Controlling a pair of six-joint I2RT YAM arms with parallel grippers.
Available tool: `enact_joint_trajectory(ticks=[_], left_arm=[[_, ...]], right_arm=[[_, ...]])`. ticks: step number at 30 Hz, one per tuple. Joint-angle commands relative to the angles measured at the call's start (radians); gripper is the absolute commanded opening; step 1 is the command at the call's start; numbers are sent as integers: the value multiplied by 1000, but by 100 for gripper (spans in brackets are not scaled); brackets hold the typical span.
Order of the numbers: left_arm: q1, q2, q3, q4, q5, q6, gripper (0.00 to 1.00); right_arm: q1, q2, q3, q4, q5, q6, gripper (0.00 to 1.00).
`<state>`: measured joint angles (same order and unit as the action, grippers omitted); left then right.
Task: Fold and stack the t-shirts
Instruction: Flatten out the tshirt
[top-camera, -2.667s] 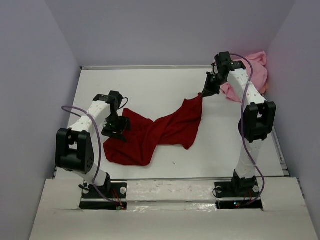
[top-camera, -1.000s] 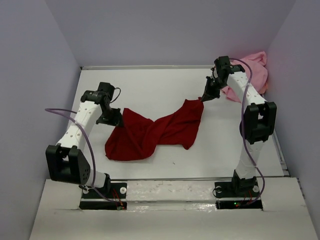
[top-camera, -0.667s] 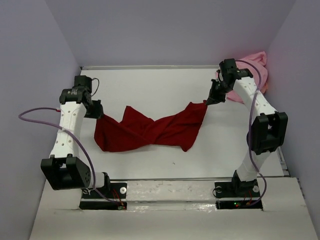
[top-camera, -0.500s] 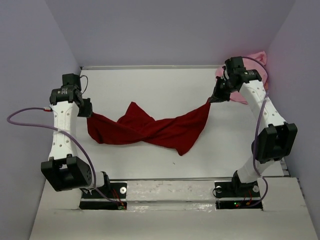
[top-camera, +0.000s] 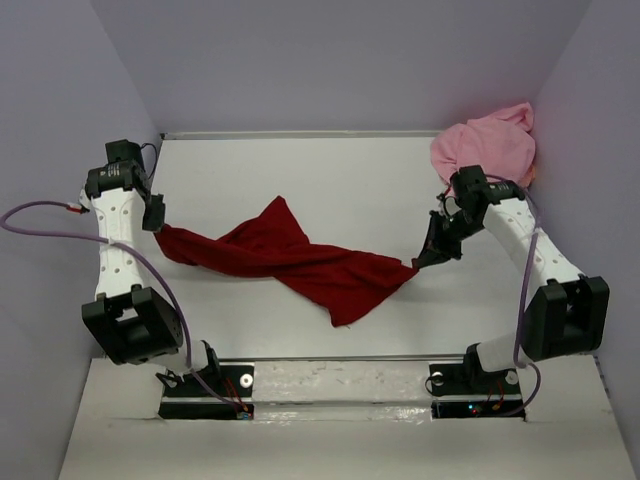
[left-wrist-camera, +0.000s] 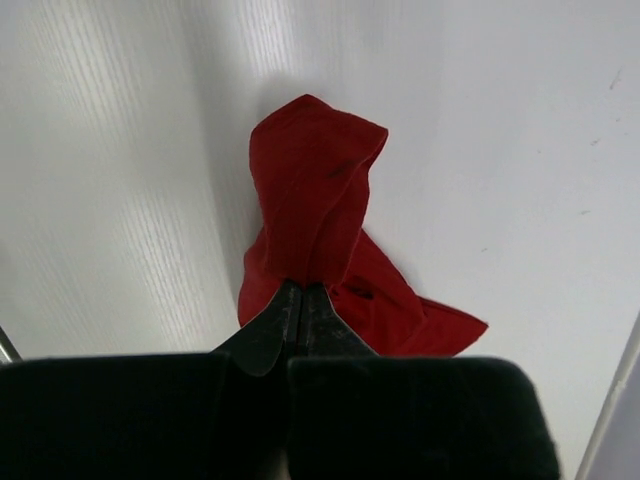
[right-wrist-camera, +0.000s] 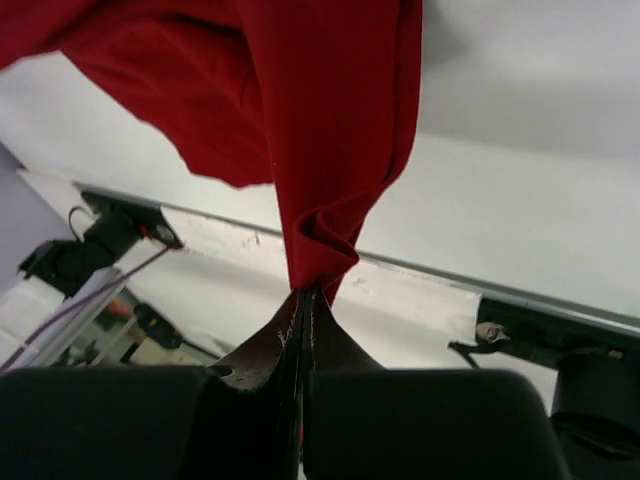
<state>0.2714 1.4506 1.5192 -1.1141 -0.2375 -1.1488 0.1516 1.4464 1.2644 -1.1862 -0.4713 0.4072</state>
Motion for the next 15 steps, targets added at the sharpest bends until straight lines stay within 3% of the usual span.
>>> enact_joint_trajectory(ticks=[1,7,11,15], left_arm=[[40,71,-2,-18,-57,92,0],[52,203,48,-18,-48,170,0],[60,217,-29,-18,-20,182,0],[72,188,-142,-18,79,175,0]], right_arm=[[-3,-105,-89,-90,-150,-19,0],[8,-204,-247,-136,-87,-39,0],[8,-282,-381,-119,-93,4,0],[8,-316,-392,-130,-76,13,0]])
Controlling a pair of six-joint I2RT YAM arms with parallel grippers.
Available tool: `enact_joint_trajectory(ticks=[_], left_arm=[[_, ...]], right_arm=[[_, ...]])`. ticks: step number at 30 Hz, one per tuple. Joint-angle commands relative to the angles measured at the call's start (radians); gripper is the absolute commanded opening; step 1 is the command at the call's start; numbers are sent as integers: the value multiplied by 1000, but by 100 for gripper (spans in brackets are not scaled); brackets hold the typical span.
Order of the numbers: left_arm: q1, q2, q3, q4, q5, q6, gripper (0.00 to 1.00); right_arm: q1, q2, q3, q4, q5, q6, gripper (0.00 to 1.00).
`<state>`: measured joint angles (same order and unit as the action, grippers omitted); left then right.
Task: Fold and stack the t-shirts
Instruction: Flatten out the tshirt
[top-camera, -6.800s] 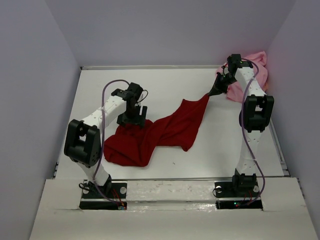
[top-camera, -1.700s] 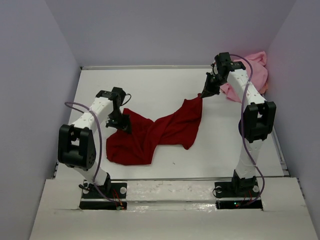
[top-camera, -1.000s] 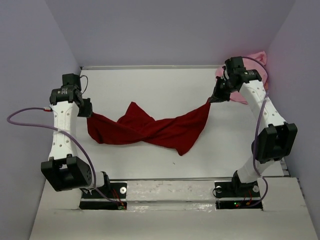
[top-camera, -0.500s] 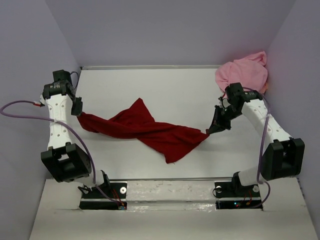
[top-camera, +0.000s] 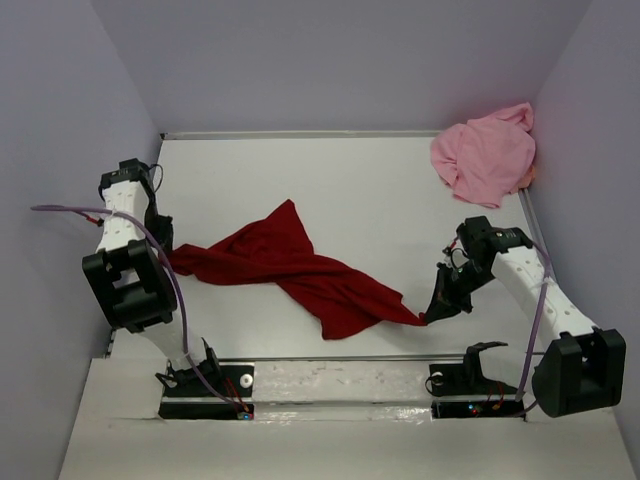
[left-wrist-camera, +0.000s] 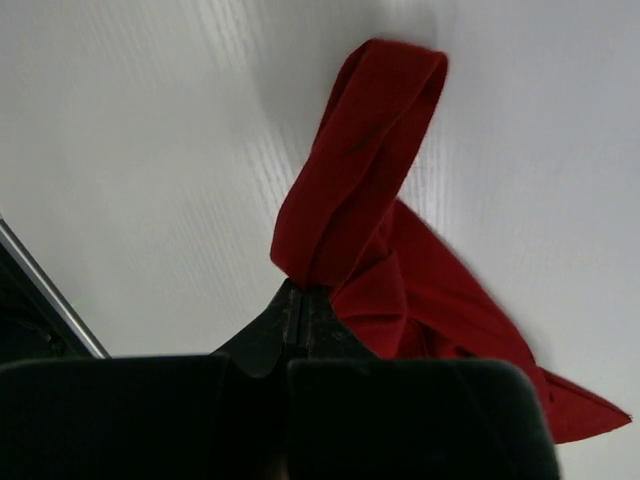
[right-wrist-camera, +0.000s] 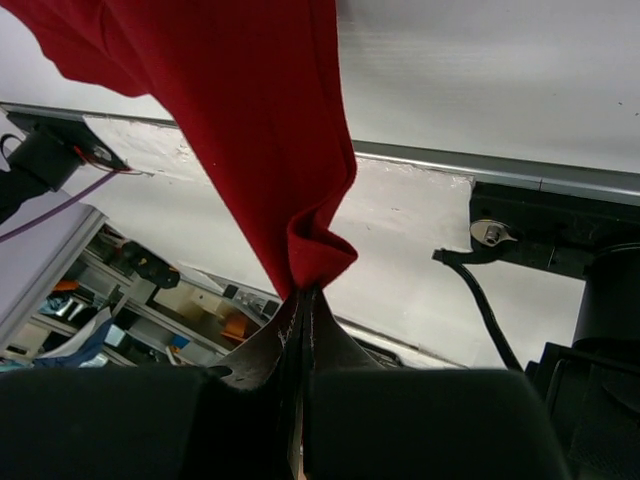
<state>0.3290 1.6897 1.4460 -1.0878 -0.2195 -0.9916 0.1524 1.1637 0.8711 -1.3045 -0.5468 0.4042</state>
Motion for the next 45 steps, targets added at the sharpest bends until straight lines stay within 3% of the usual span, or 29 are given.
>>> enact_joint_trajectory(ticks=[1,6,13,21,30,34,37,38,45], left_arm=[[15,-64,-88,-44,84,16,0],[15,-171,-291,-46,242,28,0],[15,-392,-524,-55,304,70,0],[15,-536,-489,-57,376,117,0],[-14,-552,-481,-49,483,251,0],[-76,-645,-473,-52,532,222,0],[-187,-722,-587,-47,611,90,0],[-287,-734,-631,-35,621,11,0],[-500,-775,-656,-47,621,-157,0]], right_arm=[[7,-33,3,-13,-1,15,0],[7,-24,3,-9,15,12,0],[7,24,34,11,19,-1,0],[7,97,103,27,31,-25,0],[7,149,143,48,28,-47,0],[7,178,161,57,25,-50,0],[7,194,180,59,28,-54,0],[7,200,183,60,25,-57,0],[7,217,183,73,22,-62,0]])
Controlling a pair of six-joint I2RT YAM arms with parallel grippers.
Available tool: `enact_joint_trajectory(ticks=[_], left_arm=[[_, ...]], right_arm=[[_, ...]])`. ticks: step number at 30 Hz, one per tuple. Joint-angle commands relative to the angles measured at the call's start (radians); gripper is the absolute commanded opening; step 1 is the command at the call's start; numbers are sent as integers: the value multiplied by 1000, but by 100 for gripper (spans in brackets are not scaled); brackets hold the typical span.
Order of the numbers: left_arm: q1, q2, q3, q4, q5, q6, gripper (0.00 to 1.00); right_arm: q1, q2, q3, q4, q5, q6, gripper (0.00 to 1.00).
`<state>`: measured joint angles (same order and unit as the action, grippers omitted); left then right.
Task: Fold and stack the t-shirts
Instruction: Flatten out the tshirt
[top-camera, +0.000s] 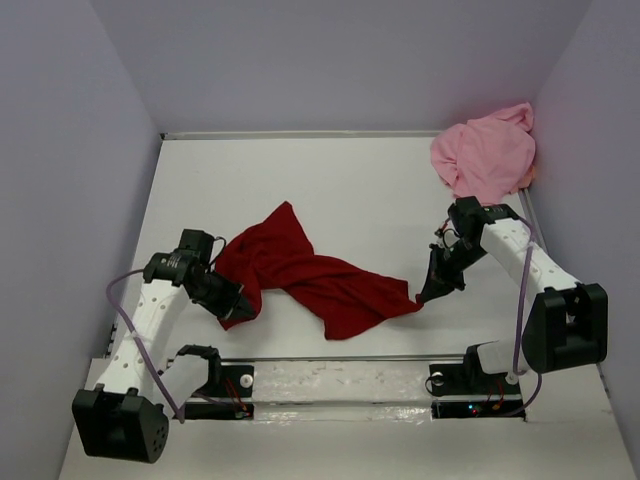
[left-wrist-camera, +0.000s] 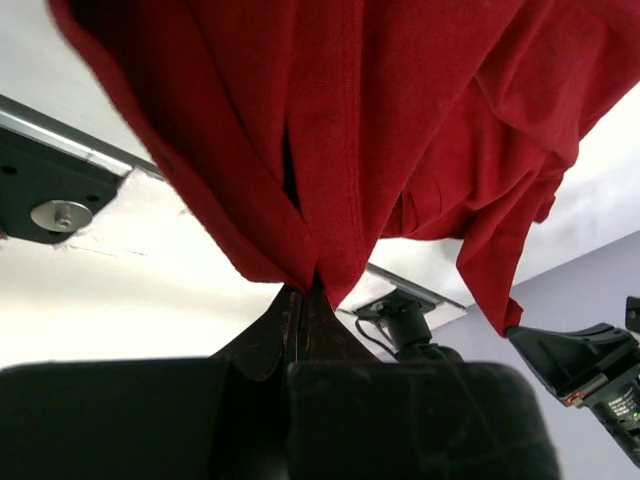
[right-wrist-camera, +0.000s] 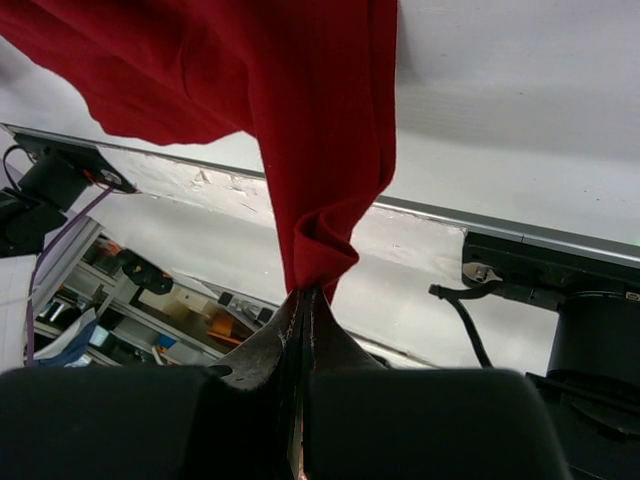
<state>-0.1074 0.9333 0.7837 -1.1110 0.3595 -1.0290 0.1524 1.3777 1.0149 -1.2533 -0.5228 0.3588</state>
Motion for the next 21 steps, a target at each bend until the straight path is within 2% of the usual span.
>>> enact_joint_trajectory(ticks=[1,8,11,17,21], left_arm=[[-86,-21,2,-26,51,-141,0],[-319,58,-57,-26,98,-272,0],[-350,136,34,-26,59,-263,0],[-422,356,414,-27,-60,-156,0],[-506,488,485,-27,-56,-109,10]], right_arm=[[7,4,39,23,-3,-17,0],[7,7,48,20,-8,-21,0],[7,3,48,22,-2,-23,6],[7,11,57,26,-5,-21,6],[16,17,71,26,-5,-23,6]])
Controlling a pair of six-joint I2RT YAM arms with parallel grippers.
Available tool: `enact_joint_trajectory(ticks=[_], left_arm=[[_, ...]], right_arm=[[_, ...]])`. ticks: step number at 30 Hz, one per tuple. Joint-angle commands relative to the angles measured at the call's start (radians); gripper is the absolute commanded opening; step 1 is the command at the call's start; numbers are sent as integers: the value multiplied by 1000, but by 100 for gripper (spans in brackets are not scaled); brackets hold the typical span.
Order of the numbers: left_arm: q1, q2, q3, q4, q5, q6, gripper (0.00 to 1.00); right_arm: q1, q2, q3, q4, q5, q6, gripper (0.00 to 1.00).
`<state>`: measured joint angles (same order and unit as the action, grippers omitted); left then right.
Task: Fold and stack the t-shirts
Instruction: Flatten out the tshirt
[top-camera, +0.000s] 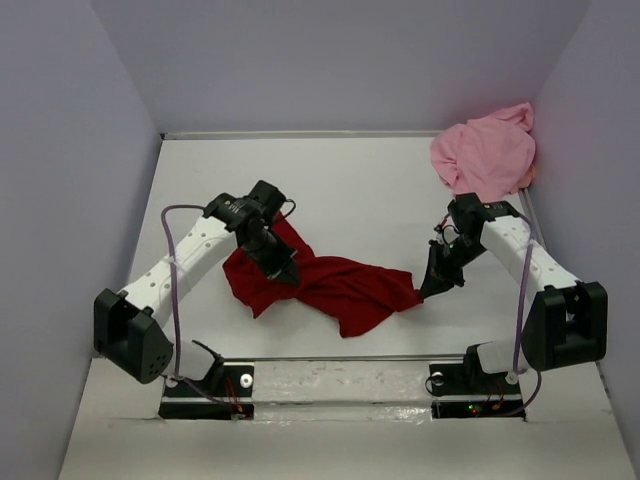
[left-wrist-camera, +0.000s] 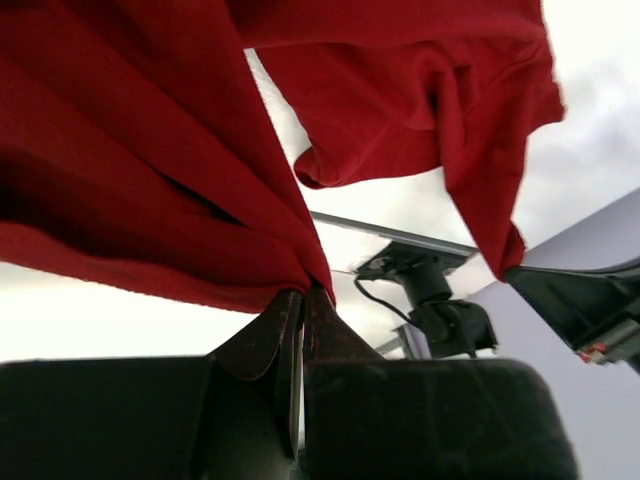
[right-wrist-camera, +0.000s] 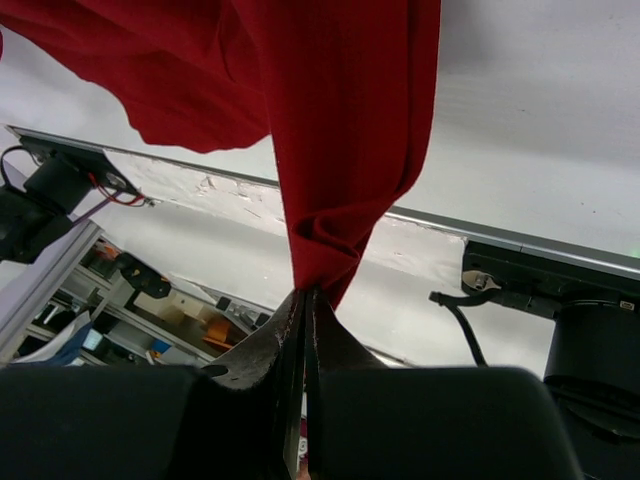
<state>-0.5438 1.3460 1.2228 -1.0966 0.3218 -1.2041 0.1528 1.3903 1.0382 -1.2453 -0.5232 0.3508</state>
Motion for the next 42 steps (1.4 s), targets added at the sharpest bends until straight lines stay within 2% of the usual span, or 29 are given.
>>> enact_joint_trajectory(ticks=[1,4,6,11,12,13,17,21,24,25,27,30,31,34,36,38,40,42], left_arm=[[-87,91,46,-42,-12,69,11],[-142,136,40,-40,10,81,13],[-165,148,70,-42,-4,84,11],[-170,101,75,-45,-53,40,10],[-145,91,60,-43,-69,28,9],[-125,75,29,-43,-76,26,0],[-32,87,76,-42,-167,24,0],[44,156,242,-40,-309,43,0],[103,252,441,-42,-417,109,0],[134,306,560,-42,-485,145,0],[165,364,685,-39,-602,188,0],[244,551,1041,-39,-697,291,0],[272,551,1119,-39,-699,314,0],[404,707,1301,-36,-665,367,0],[499,734,1299,-2,-635,377,0],[534,734,1261,59,-621,391,0],[593,725,1201,102,-621,417,0],[614,732,1207,119,-638,437,0]], right_arm=[[16,4,48,17,-4,-15,6],[16,7,49,18,-4,-16,6],[16,7,49,20,-5,-16,6],[16,12,49,21,0,-16,6],[16,12,52,24,2,-16,6],[16,10,57,24,14,-15,5],[16,4,103,59,77,-1,0],[16,-8,193,116,141,56,0],[16,-10,307,167,199,83,0],[16,2,339,187,213,92,0],[16,38,455,225,255,102,0],[7,188,669,241,273,94,0],[-2,232,736,233,278,93,0],[-54,396,995,207,305,93,0],[-93,507,1180,176,299,105,0],[-154,574,1288,138,255,117,0],[-183,647,1386,127,227,138,0],[-203,676,1407,139,186,152,0]])
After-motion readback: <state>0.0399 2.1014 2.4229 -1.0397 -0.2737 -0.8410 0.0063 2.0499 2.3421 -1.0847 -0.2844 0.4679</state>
